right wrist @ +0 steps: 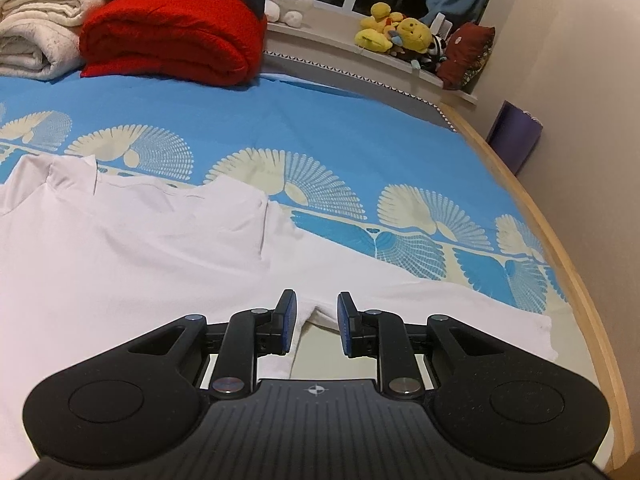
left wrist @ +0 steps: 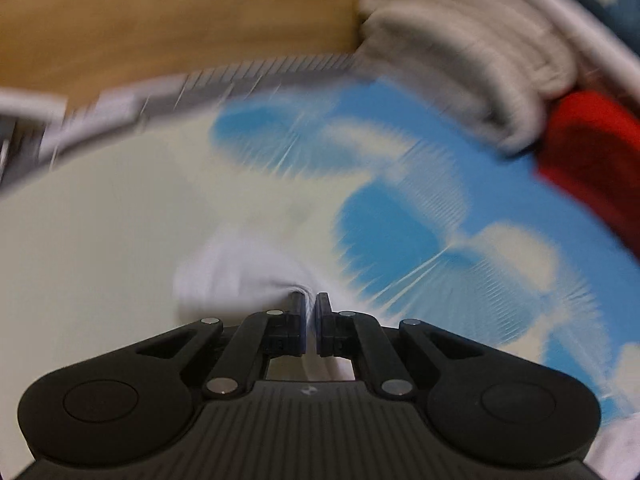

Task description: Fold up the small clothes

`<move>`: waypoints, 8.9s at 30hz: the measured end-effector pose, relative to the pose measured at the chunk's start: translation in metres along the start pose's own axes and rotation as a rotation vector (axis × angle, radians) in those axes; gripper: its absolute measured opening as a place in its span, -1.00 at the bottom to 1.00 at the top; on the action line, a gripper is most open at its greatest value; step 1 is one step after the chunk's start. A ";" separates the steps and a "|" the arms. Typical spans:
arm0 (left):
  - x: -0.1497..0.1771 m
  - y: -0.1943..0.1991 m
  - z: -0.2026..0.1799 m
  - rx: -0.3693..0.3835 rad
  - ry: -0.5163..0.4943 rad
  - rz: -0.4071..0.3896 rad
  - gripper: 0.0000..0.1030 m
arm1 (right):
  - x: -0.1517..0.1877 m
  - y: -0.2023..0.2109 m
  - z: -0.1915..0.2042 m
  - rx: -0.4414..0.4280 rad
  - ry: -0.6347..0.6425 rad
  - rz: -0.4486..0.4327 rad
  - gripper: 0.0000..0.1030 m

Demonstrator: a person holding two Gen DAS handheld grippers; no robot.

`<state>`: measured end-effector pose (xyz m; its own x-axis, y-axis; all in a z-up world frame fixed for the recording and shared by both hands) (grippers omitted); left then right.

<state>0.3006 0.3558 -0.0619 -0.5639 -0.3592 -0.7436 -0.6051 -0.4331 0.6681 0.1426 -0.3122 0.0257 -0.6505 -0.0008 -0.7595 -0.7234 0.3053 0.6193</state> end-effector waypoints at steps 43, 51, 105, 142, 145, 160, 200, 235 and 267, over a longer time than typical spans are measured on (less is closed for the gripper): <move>0.051 -0.021 -0.177 0.672 0.012 0.525 0.01 | 0.000 -0.184 0.053 -0.198 -0.538 0.328 -0.20; 0.055 -0.031 -0.187 0.717 0.102 0.556 0.02 | -0.023 -0.167 0.053 -0.309 -0.501 0.224 -0.98; 0.093 0.029 -0.209 0.523 -0.801 0.421 -0.61 | -0.012 -0.169 -0.013 -0.141 -0.492 0.356 -0.90; 0.095 0.023 -0.242 0.655 -0.604 0.486 -0.84 | -0.004 -0.178 0.000 -0.187 -0.587 0.347 -0.87; 0.108 0.031 -0.250 0.694 -0.656 0.471 -0.46 | -0.007 -0.170 -0.009 -0.202 -0.650 0.346 -0.81; 0.055 0.238 -0.248 0.575 -0.695 0.050 0.04 | 0.010 -0.123 -0.154 -0.118 -0.802 0.210 -0.40; 0.121 0.197 -0.248 0.472 -0.707 0.109 -0.06 | 0.117 -0.180 -0.371 0.208 -1.352 -0.067 -0.90; 0.079 0.159 -0.163 0.495 -0.414 0.278 -0.06 | -0.009 -0.086 0.228 -0.722 0.151 0.240 -0.81; 0.116 0.047 -0.272 0.491 -0.365 0.269 -0.28 | 0.017 -0.173 -0.073 -0.248 -1.018 0.412 -0.08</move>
<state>0.3594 0.0689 -0.1236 -0.8329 -0.0616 -0.5500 -0.5535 0.0897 0.8280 0.2398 -0.4346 -0.0803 -0.4410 0.8684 -0.2266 -0.5964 -0.0949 0.7971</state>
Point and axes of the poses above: each gripper's, at about its wrist camera, not at the fingertips, and y roughly against the way its jaws point, z to its left, x to its underside, the point moved 3 cm from there along -y, roughly the way its jaws point, and after that the axes turned 10 degrees about -y, right-handed, at the moved point
